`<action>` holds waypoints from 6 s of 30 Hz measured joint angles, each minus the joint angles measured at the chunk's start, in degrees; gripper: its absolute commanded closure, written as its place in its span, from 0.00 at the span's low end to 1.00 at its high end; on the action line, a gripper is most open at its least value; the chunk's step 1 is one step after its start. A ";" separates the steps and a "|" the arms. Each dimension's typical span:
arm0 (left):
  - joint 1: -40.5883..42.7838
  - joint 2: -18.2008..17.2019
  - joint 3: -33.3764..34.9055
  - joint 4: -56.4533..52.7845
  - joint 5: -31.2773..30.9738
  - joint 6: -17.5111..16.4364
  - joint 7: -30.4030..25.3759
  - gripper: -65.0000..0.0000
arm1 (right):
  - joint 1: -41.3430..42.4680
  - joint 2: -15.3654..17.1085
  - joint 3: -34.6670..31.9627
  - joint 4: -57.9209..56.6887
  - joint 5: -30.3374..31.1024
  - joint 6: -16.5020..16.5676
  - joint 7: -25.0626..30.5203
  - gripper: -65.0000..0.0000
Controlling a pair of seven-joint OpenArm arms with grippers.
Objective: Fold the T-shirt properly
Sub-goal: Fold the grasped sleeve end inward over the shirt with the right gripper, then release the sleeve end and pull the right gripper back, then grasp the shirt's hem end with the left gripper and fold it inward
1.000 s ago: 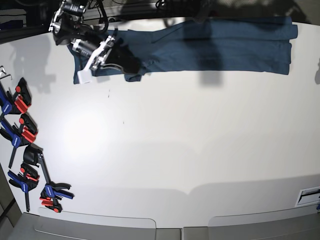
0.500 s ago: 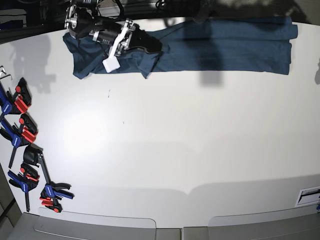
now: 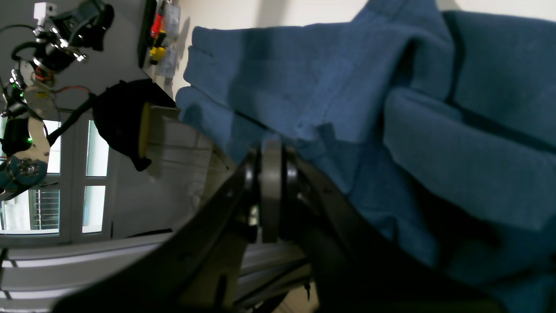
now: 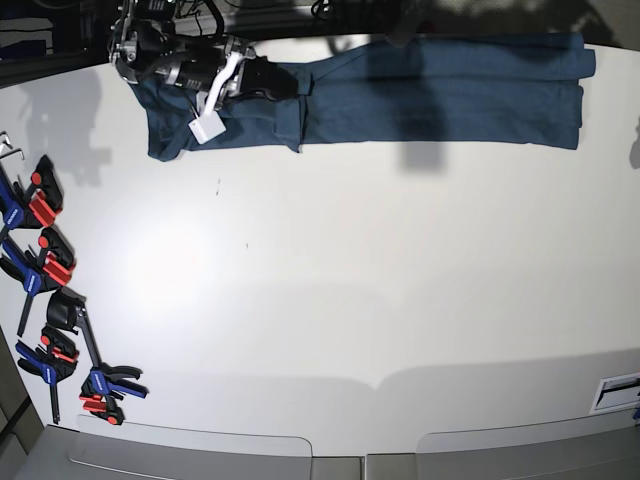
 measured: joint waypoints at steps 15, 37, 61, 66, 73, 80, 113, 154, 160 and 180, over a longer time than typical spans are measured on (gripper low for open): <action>0.02 0.00 0.00 0.00 0.00 0.00 0.00 0.75 | 0.00 4.94 -0.02 0.00 0.44 0.00 0.00 1.00; 0.02 0.00 0.00 0.00 0.02 0.00 0.00 0.75 | 2.60 5.57 17.25 1.40 12.90 0.00 -0.11 0.82; 0.02 0.76 0.00 0.00 0.17 0.00 -1.44 0.75 | 4.11 3.87 18.71 -2.47 -24.11 0.00 16.81 1.00; 0.02 0.76 0.00 0.00 0.17 0.00 -1.49 0.75 | 8.48 3.91 18.71 -12.28 -24.79 0.09 16.92 1.00; 0.04 0.79 0.00 0.00 0.20 0.00 -1.49 0.75 | 13.42 3.98 18.71 -19.96 -23.58 0.42 17.64 1.00; 0.02 5.14 -0.04 0.02 5.92 0.00 -1.95 0.52 | 13.97 3.98 18.71 -20.00 -22.84 0.37 17.18 1.00; 8.55 17.97 -0.04 -0.04 17.88 0.04 -10.69 0.49 | 13.97 4.00 18.71 -20.00 -22.27 0.22 16.76 1.00; 8.26 18.73 12.13 0.55 20.92 -0.90 -13.05 0.83 | 13.97 4.00 18.71 -20.00 -22.27 0.22 16.76 1.00; 8.41 18.88 12.24 0.48 21.35 -0.87 -14.14 1.00 | 13.97 4.00 18.71 -20.00 -22.27 0.22 16.76 1.00; 8.55 19.02 12.35 0.13 -0.02 0.17 0.07 1.00 | 13.97 4.00 18.71 -20.02 -22.27 0.22 16.74 1.00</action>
